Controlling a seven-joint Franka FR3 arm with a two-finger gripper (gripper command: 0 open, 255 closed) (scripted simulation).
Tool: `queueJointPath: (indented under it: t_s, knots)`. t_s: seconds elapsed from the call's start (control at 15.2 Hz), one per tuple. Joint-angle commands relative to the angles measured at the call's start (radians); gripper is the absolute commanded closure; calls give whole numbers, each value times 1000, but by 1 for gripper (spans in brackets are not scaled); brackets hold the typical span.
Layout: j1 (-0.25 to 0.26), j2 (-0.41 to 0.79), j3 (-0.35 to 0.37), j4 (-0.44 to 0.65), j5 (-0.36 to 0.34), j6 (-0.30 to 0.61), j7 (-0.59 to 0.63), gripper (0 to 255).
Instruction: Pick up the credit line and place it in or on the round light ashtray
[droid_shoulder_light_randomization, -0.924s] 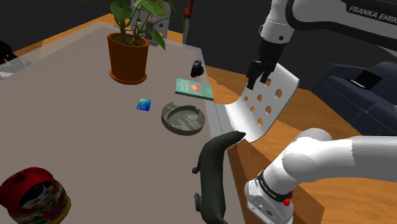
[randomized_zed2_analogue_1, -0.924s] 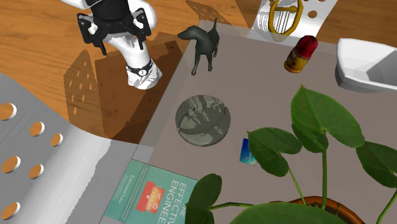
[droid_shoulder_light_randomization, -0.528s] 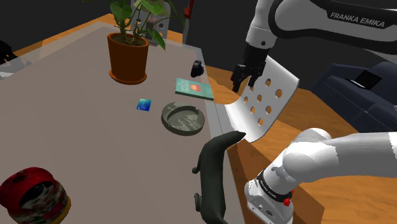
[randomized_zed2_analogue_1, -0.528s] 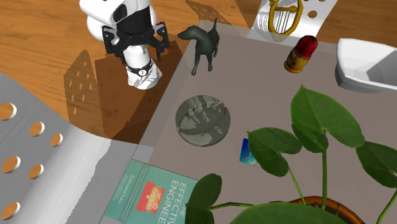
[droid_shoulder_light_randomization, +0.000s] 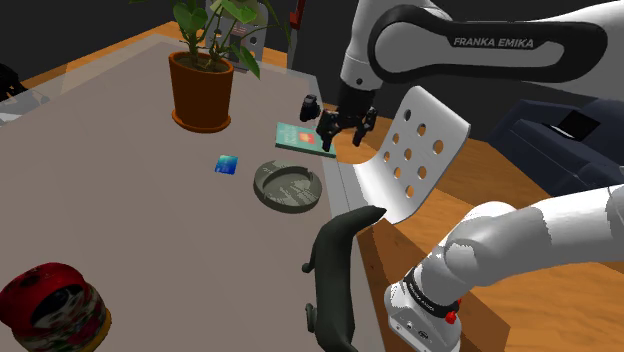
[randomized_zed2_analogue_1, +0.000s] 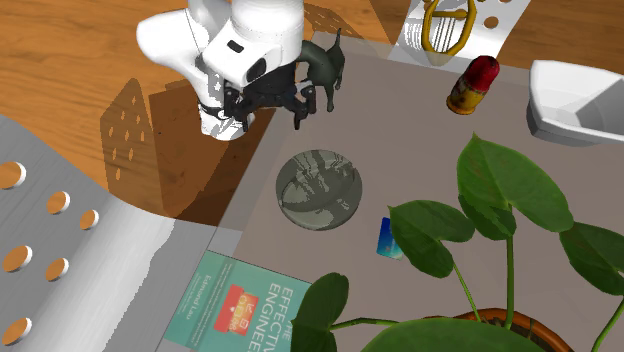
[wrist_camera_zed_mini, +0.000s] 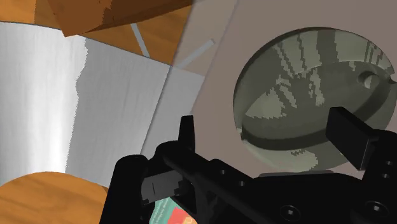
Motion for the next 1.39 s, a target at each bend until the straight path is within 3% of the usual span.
queueJointPath:
  t_s: [0.0, 0.4, 0.79, 1.32]
  knots:
    - [-5, 68, 43, 22, 8, 58, 76, 0]
    - [-34, 279, 143, 120, -32, 198, 286, 0]
    - [-51, 520, 212, 274, -152, 288, 518, 0]
    - [15, 855, 201, 568, -356, 308, 801, 0]
